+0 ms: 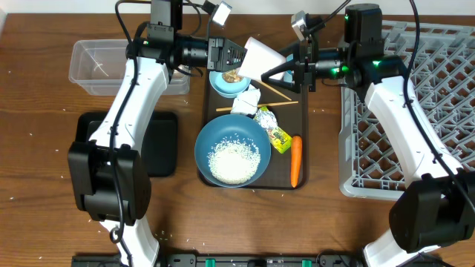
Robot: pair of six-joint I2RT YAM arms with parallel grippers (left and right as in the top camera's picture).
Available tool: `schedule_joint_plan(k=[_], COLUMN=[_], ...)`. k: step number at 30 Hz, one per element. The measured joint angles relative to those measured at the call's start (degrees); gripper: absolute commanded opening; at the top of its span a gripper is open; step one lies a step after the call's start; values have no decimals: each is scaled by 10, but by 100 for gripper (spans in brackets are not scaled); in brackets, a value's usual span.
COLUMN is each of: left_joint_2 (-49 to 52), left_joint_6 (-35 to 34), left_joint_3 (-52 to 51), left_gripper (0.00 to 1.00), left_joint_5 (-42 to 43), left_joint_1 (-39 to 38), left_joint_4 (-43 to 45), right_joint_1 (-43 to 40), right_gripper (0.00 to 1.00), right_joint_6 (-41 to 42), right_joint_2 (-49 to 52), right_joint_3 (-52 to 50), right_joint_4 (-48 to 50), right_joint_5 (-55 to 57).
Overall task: Sort waste into correct bins and load items into the dishwasher rack
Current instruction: 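Lift the pink cup and pass it to the right gripper, then carry the pink cup with the right gripper and set it upside down in the rack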
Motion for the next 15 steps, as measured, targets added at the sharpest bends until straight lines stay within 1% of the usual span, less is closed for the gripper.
schedule_joint_plan(k=[2, 3, 5, 11, 15], left_joint_2=[0, 0, 0, 0, 0], left_joint_6=[0, 0, -3, -5, -5], left_joint_3=[0, 0, 0, 0, 0], left_gripper=[44, 49, 55, 56, 56], left_joint_5=[-5, -7, -9, -13, -21], left_joint_1=[-1, -2, -4, -5, -5], left_joint_4=[0, 0, 0, 0, 0], right_joint_1=[0, 0, -6, -68, -105], right_gripper=[41, 38, 36, 32, 31], right_joint_6=[0, 0, 0, 22, 60], right_joint_2=[0, 0, 0, 0, 0], right_joint_3=[0, 0, 0, 0, 0], right_joint_4=[4, 5, 5, 1, -22], right_joint_5=[-4, -7, -10, 5, 63])
